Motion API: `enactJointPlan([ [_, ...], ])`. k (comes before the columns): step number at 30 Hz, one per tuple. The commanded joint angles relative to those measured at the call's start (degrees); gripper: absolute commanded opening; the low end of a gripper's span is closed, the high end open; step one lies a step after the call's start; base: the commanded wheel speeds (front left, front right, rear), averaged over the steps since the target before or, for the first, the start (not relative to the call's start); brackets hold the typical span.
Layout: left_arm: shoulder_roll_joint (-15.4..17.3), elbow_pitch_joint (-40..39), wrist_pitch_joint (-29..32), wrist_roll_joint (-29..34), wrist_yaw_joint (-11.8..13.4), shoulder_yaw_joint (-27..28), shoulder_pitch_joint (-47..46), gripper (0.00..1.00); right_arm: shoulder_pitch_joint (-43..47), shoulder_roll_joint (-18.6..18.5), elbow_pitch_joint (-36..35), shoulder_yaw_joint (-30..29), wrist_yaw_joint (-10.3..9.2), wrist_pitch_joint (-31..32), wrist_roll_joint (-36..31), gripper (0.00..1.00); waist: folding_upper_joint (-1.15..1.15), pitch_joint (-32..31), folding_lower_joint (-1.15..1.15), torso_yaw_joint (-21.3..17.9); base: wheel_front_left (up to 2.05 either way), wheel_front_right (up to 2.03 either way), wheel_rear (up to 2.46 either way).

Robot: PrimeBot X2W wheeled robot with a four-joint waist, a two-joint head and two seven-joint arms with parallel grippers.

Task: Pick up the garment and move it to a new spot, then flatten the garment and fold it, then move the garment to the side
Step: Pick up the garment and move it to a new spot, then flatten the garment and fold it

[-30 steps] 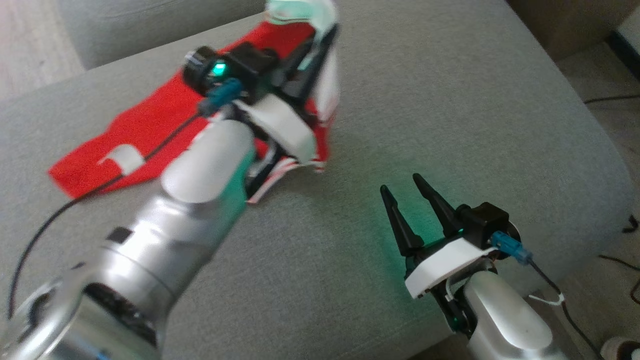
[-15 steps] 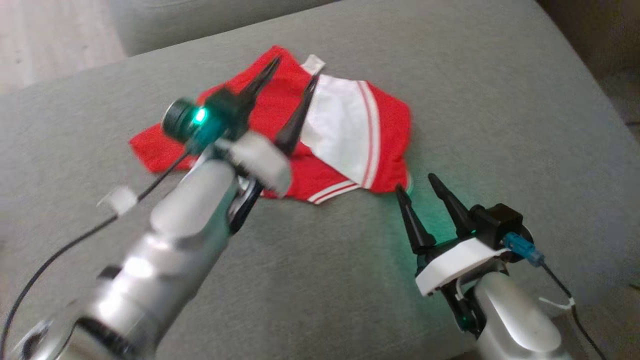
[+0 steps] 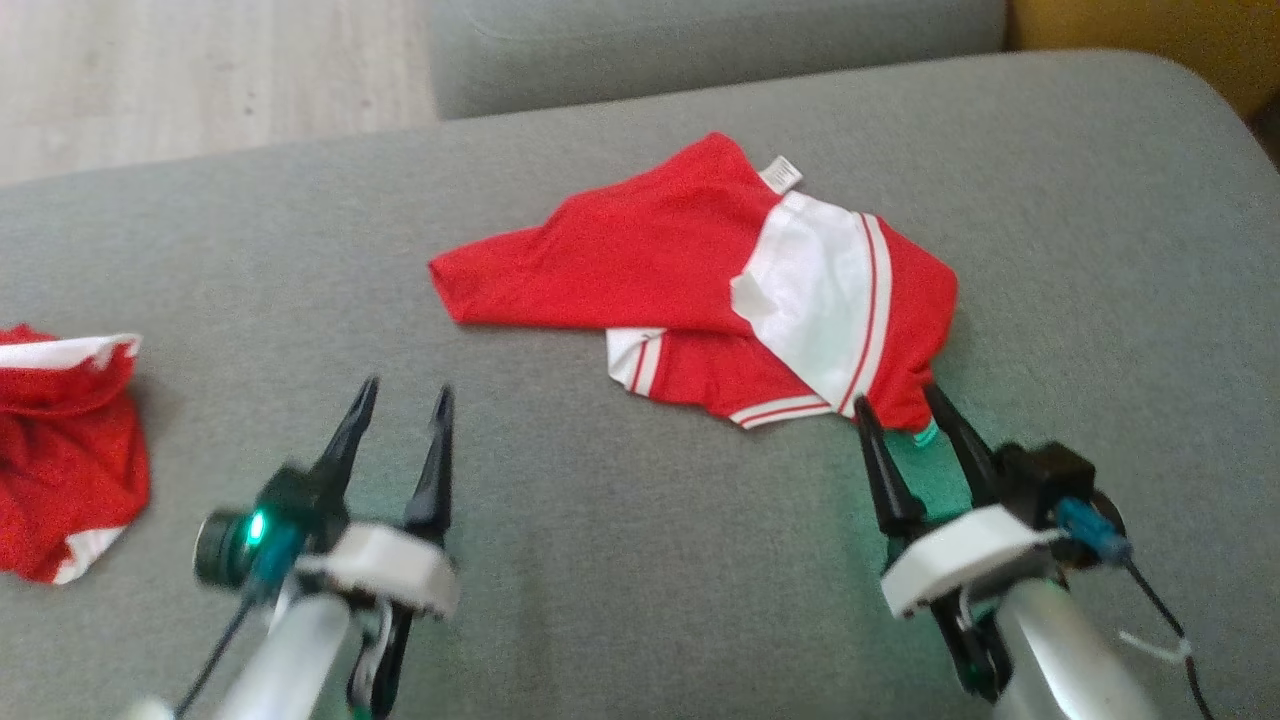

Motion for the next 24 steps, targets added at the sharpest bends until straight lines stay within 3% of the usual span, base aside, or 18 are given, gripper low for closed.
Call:
enactJointPlan([
  [1, 0.6, -2.6, -0.5, 1.2, 0.5, 3.4, -0.7, 1.0, -0.1, 0.5, -1.4, 0.6, -0.04, -0.2, -0.4, 1.0, 0.0, -1.4, 0.0, 1.4, 0.0, 0.0, 0.0],
  [6, -2.1, -6.7, -0.5, 6.0, 0.2, 10.9, 8.9, 1.0, 1.9, 0.5, -0.8, -0.5, -0.04, -0.2, -0.9, 1.0, 0.0, -3.2, 0.0, 2.2, 0.0, 0.0, 0.0],
  [12, -5.9, -9.4, -0.5, 10.9, -1.9, 18.0, 17.0, 1.0, 3.2, 0.5, -0.5, -0.7, -0.04, -0.2, -0.9, 1.0, 0.0, -4.2, 0.0, 2.3, 0.0, 0.0, 0.0],
  [18, -8.2, -9.3, -0.5, 14.6, -5.0, 21.6, 19.2, 1.0, 3.2, 0.5, -0.3, -0.9, -0.04, -0.2, -1.3, 1.0, 0.0, -4.4, 0.0, 2.6, 0.0, 0.0, 0.0],
  [24, -9.3, -9.1, -0.5, 16.3, -6.6, 23.2, 19.1, 1.0, 2.9, 0.5, -0.2, -1.0, -0.04, -0.2, -1.8, 1.0, 0.0, -4.1, 0.0, 3.0, 0.0, 0.0, 0.0],
])
